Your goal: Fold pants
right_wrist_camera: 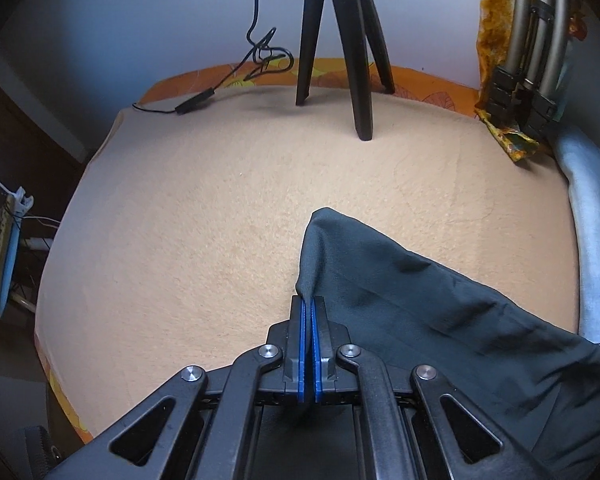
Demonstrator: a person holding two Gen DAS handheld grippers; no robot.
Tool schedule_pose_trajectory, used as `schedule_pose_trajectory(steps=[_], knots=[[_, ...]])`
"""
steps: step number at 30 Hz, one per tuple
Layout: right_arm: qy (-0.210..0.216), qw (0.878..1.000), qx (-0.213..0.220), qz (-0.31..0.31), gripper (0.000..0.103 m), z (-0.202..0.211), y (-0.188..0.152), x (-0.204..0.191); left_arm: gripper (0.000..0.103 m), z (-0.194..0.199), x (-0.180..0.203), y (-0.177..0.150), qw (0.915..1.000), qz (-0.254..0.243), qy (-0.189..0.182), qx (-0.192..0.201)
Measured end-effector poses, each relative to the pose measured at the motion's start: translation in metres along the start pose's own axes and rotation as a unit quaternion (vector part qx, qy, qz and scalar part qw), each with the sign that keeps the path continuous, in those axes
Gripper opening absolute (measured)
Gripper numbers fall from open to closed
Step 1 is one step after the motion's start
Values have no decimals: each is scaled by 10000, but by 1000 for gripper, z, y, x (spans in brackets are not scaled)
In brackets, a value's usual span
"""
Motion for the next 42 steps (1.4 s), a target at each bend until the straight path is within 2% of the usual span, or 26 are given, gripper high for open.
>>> schedule_pose_trajectory(steps=[10,15,20,26,33,42], knots=[[353,9983,262,-391,0,32,2,30,8,29,35,20,9972,-507,-193,509],[613,9953,415,-623,0,51,6,44,8,27,66,23,9954,-695,-341,565],[807,9915,598,-823,0,69,9,61,8,23,112,29,9916,-1105,-414,534],[987,9851,888,-1094,0,102,6,101,8,18,155,37,9865,-1464,-513,528],[982,9790,1098,-1408,0,121,-9,165,8,-16,201,37,9819,-1681,-771,408],[839,9726,1146,-1839,0,119,-46,263,8,-90,268,26,9728,-2004,-1161,-39]])
Point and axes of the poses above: each gripper's, at about its wrist camera, not at the fingertips, and z roughly against the way its jaws point, x to its right, y to its top, the point moved 10 cm from there along -z, roughly the way its jaws point, and after that the axes turned 12 degrees about -y, right-handed, at the moved point
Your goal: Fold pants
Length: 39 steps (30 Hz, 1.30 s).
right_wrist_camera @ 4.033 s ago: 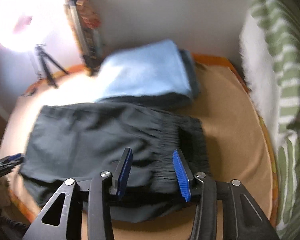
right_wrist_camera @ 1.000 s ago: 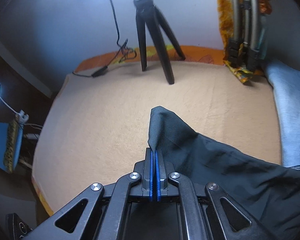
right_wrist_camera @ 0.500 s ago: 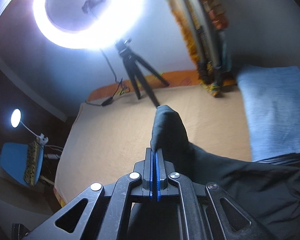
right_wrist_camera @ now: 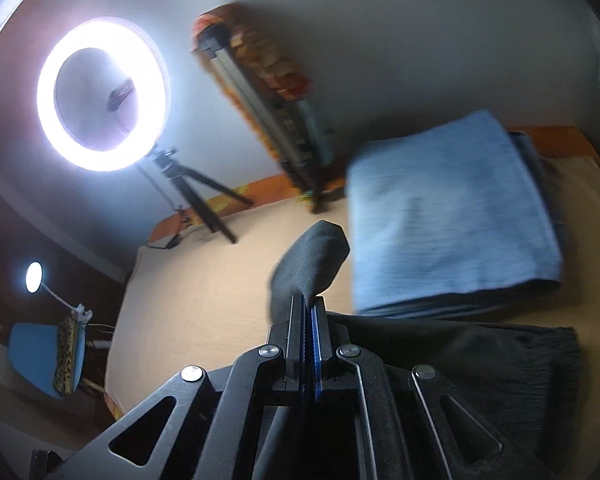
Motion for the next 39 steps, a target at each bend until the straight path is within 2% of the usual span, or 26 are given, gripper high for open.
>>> schedule_pose_trajectory(steps=[6,15,25,36,39], knots=[[-87,9996,5,-254,0,4,-5,64,8,-65,20,-1,9989,-95,-269,-366],[-170,9978,4,-646,0,1,-10,141,8,-116,45,2,9961,-271,-483,-682],[-295,9963,131,-799,0,11,-7,187,8,-158,51,19,9942,-238,-773,-707],[-519,9954,-75,-804,0,-14,-13,213,8,-170,48,14,9939,-227,-643,-865],[-626,9953,-205,-710,8,-19,-19,216,14,-184,65,13,9930,-235,-620,-980]])
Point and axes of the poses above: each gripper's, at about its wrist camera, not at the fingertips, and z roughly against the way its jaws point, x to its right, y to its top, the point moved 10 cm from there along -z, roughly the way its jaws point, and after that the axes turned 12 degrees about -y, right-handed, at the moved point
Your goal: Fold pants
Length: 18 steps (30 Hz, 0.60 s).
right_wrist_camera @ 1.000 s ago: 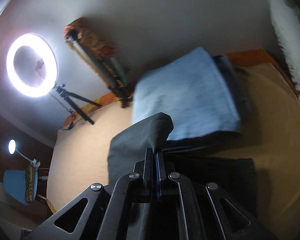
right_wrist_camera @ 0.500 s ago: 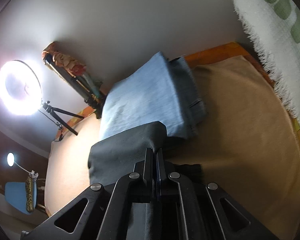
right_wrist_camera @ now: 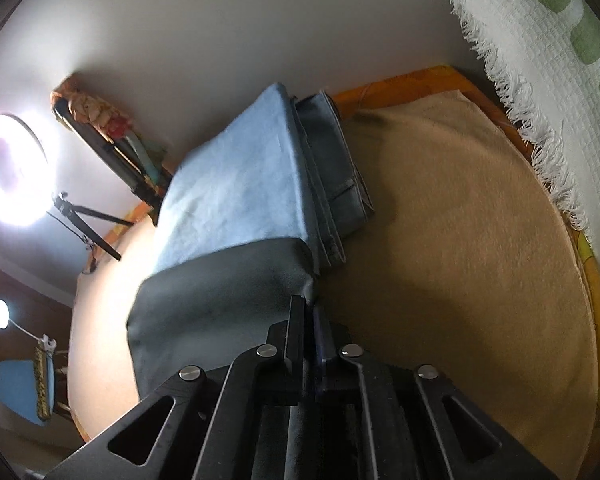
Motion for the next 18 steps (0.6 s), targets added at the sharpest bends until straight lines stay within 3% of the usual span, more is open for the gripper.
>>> schedule_pose_trajectory(steps=[2,3,4,5,11,18], knots=[[-79,10000,18,10,17,3,0,3,24,1,5,-1,10000,-52,-30,-43],[-187,9998,83,9,29,7,2,7,32,3,8,-2,10000,-69,-23,-56],[-268,9995,133,22,34,11,3,9,41,6,10,-5,9999,-80,13,-75],[-337,9992,197,33,35,16,5,12,43,9,11,-8,9999,-78,33,-78],[-390,9978,500,183,41,54,6,9,43,46,10,-33,9999,-38,121,34],[-133,9953,657,705,42,88,-6,-41,43,109,-30,-59,9960,468,552,520]])
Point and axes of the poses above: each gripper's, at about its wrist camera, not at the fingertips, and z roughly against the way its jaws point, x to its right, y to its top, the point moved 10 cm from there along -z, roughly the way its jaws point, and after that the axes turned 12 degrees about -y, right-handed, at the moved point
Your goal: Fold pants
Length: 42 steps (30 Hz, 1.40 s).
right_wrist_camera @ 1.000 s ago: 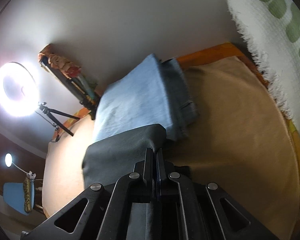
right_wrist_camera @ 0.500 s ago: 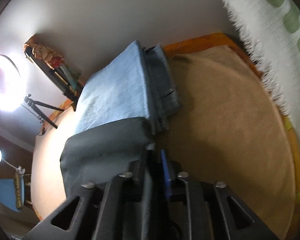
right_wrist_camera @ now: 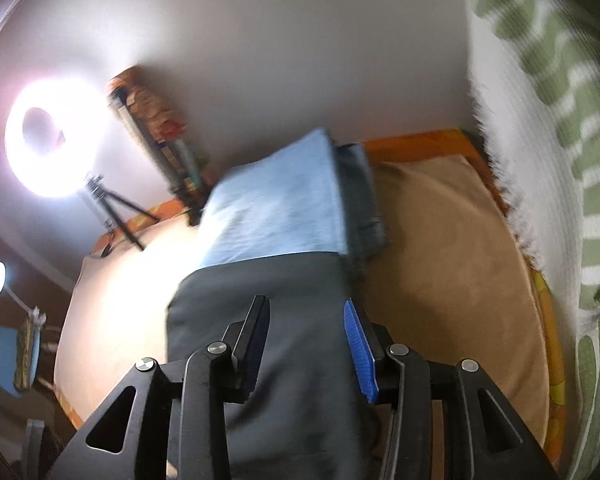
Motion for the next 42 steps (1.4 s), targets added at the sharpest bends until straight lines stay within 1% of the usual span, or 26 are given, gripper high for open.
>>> schedule_pose_trajectory(steps=[5,9,11,14,16,19,23,26,30,34,38,41,42], knots=[[184,9988,-8,453,42,4,-4,-53,43,32,-35,-15,9980,499,178,337],[389,9965,-111,731,42,1,-8,-101,43,45,-58,-29,9958,784,170,444],[387,9951,-156,893,42,-3,-11,-119,43,46,-66,-35,9949,884,167,462],[363,9922,-290,1159,42,-13,-19,-147,43,41,-76,-42,9925,1131,57,461],[337,9898,-397,1325,42,-22,-24,-164,43,38,-83,-43,9905,1287,-13,491],[251,9863,-544,1537,42,-38,-25,-185,43,34,-85,-41,9889,1382,-88,544],[31,9810,-727,1800,42,-62,-25,-212,43,25,-88,-41,9870,1505,-161,545],[-194,9749,-949,2004,41,-83,-26,-226,43,21,-91,-42,9848,1619,-196,591],[-663,9649,-1142,2268,41,-111,-28,-233,43,22,-98,-41,9819,1745,-167,719],[-970,9543,-1321,2501,41,-135,-30,-237,43,21,-105,-41,9802,1820,-161,762],[-1396,9389,-1434,2800,41,-155,-33,-236,43,18,-108,-43,9788,1896,-211,752],[-1677,9243,-1456,3103,41,-163,-38,-238,41,17,-106,-42,9791,1871,-260,758],[-1785,9173,-1420,3263,40,-164,-39,-240,41,16,-108,-40,9790,1875,-264,760]])
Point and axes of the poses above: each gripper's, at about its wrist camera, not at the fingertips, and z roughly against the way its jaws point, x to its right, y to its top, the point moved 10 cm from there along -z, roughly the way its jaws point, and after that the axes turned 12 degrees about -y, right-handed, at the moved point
